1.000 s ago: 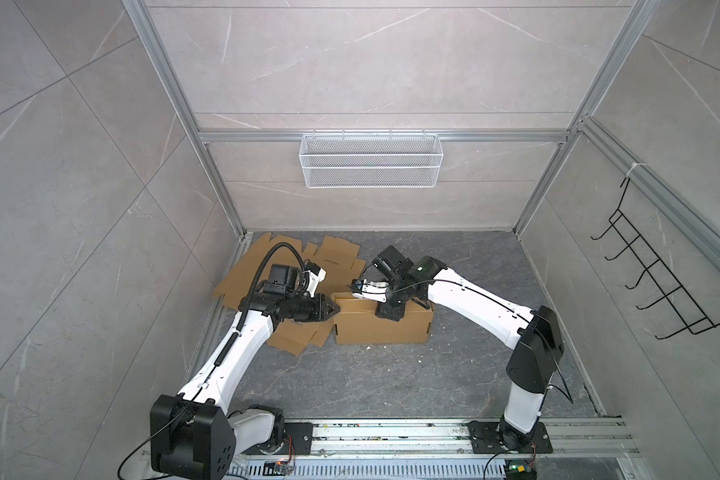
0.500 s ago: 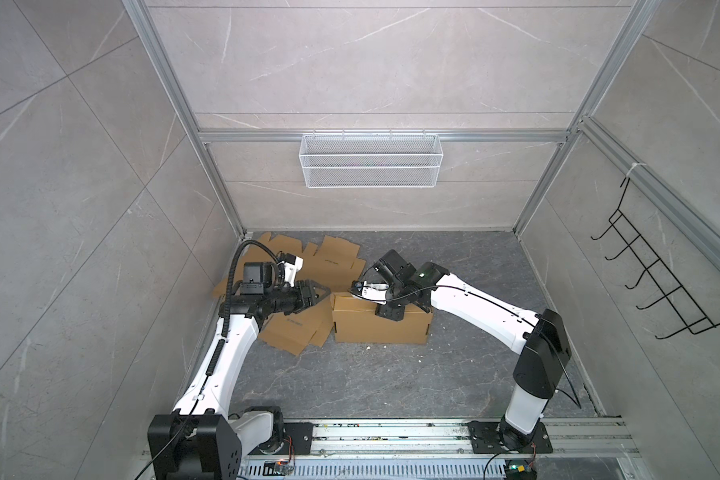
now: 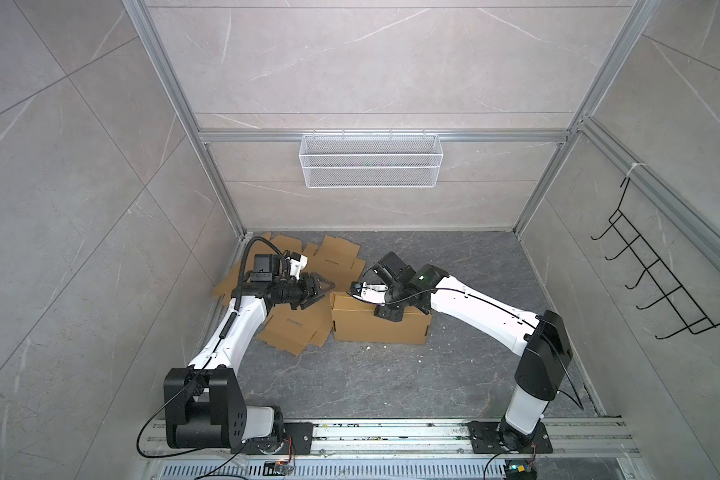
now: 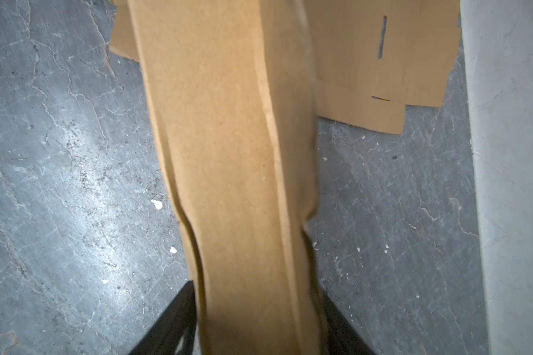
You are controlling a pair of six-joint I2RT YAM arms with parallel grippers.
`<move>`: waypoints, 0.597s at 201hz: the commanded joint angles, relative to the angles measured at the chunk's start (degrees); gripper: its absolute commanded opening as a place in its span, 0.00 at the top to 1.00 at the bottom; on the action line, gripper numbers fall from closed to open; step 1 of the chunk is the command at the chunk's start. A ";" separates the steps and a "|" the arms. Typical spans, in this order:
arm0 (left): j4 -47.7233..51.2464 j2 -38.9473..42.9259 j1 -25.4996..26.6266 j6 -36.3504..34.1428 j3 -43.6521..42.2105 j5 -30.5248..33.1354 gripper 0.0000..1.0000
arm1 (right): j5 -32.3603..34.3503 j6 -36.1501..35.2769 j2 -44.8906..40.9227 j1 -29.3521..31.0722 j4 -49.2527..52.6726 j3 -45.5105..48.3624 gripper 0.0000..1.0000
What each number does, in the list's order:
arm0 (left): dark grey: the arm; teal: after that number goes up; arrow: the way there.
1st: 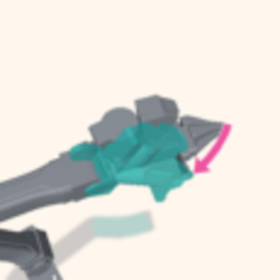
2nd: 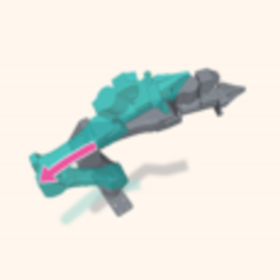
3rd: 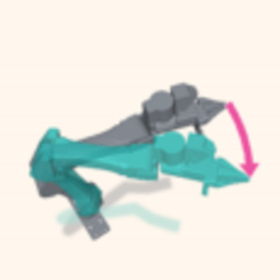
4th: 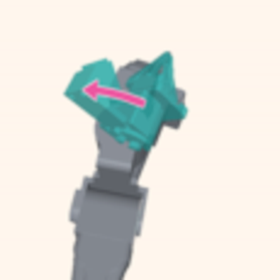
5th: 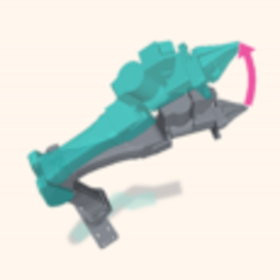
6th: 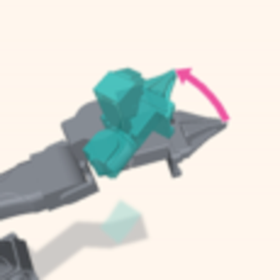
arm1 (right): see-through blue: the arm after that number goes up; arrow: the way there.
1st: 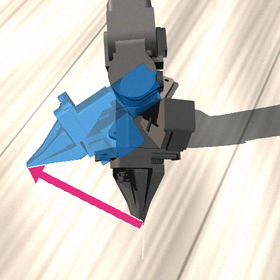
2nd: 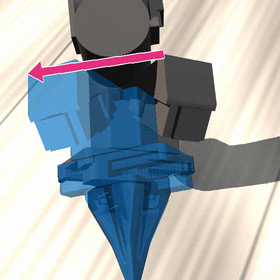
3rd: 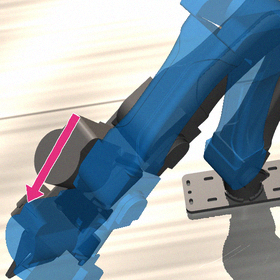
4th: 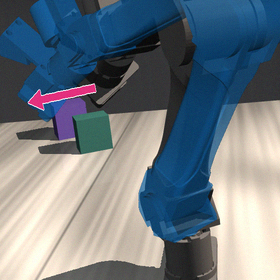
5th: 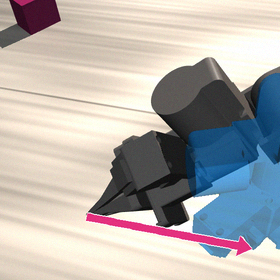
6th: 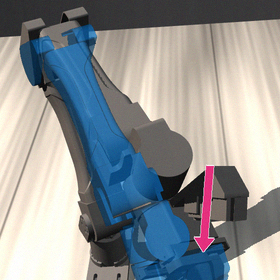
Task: Fold the paper box
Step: 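Grip the box's top edge with the right gripper while the left holds its end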
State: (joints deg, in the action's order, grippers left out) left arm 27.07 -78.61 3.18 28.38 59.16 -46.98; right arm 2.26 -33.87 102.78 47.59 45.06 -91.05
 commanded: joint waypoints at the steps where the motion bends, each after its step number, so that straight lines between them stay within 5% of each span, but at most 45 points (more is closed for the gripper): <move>1: 1.05 -0.74 0.32 -1.13 2.80 -2.86 0.42 | 2.99 1.60 -0.18 0.41 -0.79 2.52 0.45; 83: 6.66 -0.32 1.12 -4.53 -0.71 -3.50 0.53 | 4.52 2.64 -0.98 0.70 -1.95 3.97 0.42; 120: 10.08 -1.28 1.08 -7.17 -0.75 0.00 0.68 | 4.66 2.84 -1.10 0.79 -1.99 4.31 0.42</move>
State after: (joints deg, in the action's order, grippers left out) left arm 32.29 -79.75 4.14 24.64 58.94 -49.60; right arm 4.34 -32.56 101.54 48.45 41.87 -88.55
